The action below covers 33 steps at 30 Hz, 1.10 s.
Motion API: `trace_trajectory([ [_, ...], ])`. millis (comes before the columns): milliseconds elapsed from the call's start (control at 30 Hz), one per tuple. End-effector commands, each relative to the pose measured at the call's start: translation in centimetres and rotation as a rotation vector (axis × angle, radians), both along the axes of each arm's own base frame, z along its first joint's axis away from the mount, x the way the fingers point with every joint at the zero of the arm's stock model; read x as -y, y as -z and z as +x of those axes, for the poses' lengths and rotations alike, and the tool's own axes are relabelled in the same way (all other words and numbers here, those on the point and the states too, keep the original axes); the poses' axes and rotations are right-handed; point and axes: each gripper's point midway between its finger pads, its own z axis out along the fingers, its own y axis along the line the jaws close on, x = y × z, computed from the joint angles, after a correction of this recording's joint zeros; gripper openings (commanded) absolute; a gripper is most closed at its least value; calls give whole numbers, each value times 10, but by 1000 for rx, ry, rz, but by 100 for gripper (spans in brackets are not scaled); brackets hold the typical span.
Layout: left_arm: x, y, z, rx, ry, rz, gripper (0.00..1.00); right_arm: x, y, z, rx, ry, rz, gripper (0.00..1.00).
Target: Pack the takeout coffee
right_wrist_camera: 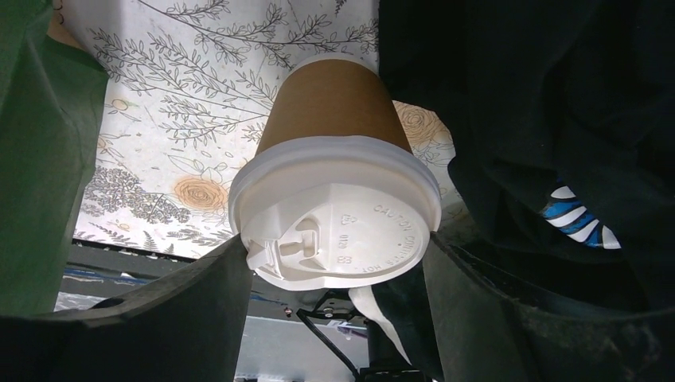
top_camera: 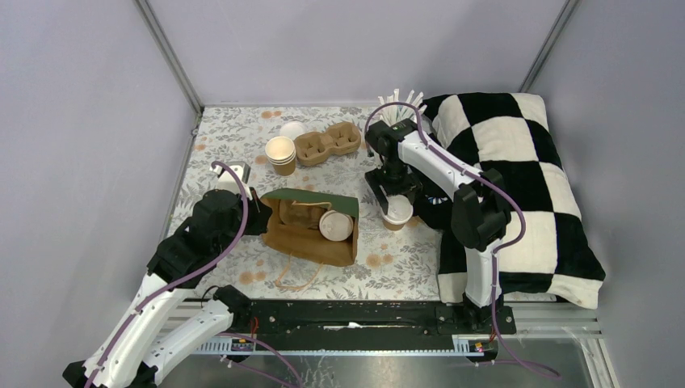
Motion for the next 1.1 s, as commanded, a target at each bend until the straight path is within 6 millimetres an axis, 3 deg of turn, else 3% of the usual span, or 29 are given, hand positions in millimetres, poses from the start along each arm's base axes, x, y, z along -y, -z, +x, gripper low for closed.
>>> trace_trajectory([
  [0,7,-11,8,51,14,-30,0,11,-11,10,103,-2,-43,70],
  [267,8,-12,7,55,23,-34,0,8,-27,12,173,-20,13,68],
  [567,12,-11,8,57,43,-32,0,-4,-71,7,290,-53,182,68],
  [700,17,-10,11,55,61,-34,0,-12,-123,9,453,-99,317,67],
  [800,22,-7,12,42,78,-38,0,-18,-179,4,637,-193,463,63],
  [933,29,-2,15,36,95,-55,0,-42,-242,-31,810,-459,689,59],
  [1033,35,2,16,21,112,-69,0,-67,-276,-57,858,-609,762,59],
  [1067,37,3,16,16,119,-72,0,-84,-282,-69,841,-672,787,58],
])
